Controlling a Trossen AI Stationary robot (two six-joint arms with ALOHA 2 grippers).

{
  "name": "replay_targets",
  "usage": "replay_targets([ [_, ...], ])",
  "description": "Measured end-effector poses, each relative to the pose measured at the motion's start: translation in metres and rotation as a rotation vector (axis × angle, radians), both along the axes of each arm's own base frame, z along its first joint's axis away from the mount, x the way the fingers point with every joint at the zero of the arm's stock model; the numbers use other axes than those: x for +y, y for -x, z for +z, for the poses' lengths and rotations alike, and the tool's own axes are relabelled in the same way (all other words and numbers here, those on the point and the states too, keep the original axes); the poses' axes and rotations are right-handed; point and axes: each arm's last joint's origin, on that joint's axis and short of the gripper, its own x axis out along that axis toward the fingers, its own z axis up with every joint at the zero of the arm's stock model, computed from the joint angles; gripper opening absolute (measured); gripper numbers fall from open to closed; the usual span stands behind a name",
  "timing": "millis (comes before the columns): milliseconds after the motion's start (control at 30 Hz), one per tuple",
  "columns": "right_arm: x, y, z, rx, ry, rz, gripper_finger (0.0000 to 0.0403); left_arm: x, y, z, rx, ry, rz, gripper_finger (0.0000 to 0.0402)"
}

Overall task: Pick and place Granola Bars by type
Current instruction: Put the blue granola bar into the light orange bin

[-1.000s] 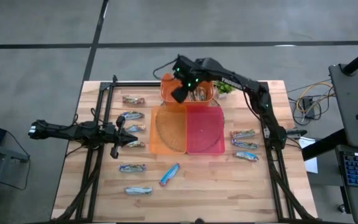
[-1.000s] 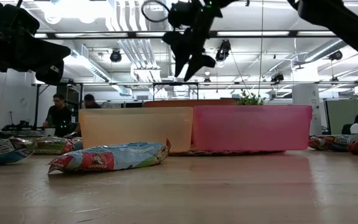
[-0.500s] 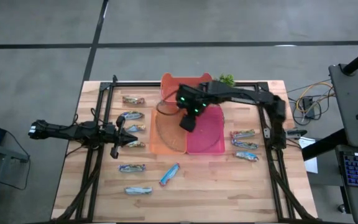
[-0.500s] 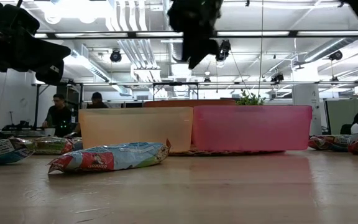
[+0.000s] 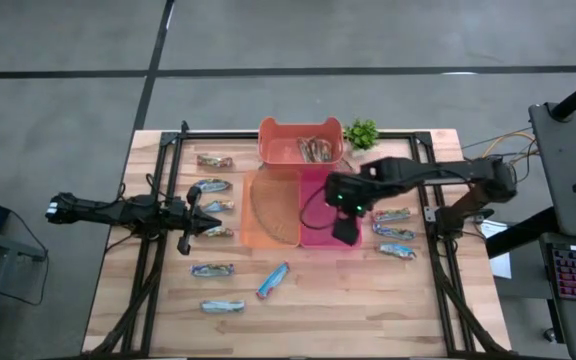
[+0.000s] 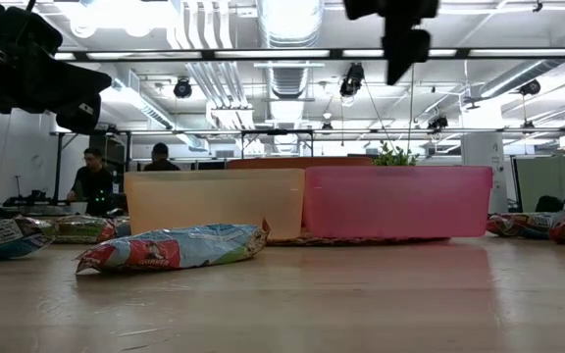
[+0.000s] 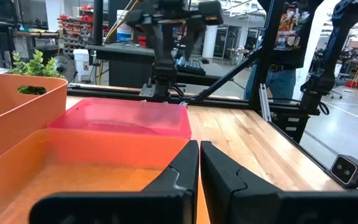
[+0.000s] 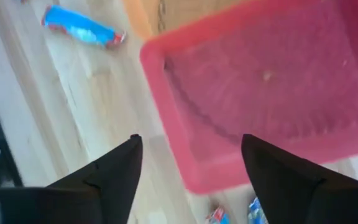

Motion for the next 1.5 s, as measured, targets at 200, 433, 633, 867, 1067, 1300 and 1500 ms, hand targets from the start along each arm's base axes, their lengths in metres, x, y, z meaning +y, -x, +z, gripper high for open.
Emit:
replay_targets([
  [200, 0.007, 0.029, -0.010, 0.033, -0.009, 0.004, 0.0294, 0.000, 0.000, 0.000, 0.000, 0.000, 0.000, 0.0000],
  [433, 0.009, 0.065, -0.032, 0.113, -0.008, 0.017, 0.0296, 0.000, 0.000, 0.000, 0.000, 0.000, 0.000, 0.0000],
  [633, 0.008, 0.093, -0.050, 0.198, -0.020, -0.026, 0.0286, 0.000, 0.000, 0.000, 0.000, 0.000, 0.000, 0.0000],
  [867, 0.006, 0.115, -0.078, 0.285, -0.029, -0.025, 0.0277, 0.000, 0.000, 0.000, 0.001, 0.000, 0.000, 0.0000],
  [1067, 0.000, 0.127, -0.106, 0.381, 0.001, -0.060, 0.0266, 0.000, 0.000, 0.000, 0.000, 0.000, 0.000, 0.0000],
  [1300, -0.010, 0.130, -0.132, 0.498, -0.002, -0.120, 0.0252, 0.000, 0.000, 0.000, 0.001, 0.000, 0.000, 0.0000],
  [1500, -0.017, 0.126, -0.150, 0.504, -0.014, -0.148, 0.0246, 0.000, 0.000, 0.000, 0.000, 0.000, 0.000, 0.0000],
])
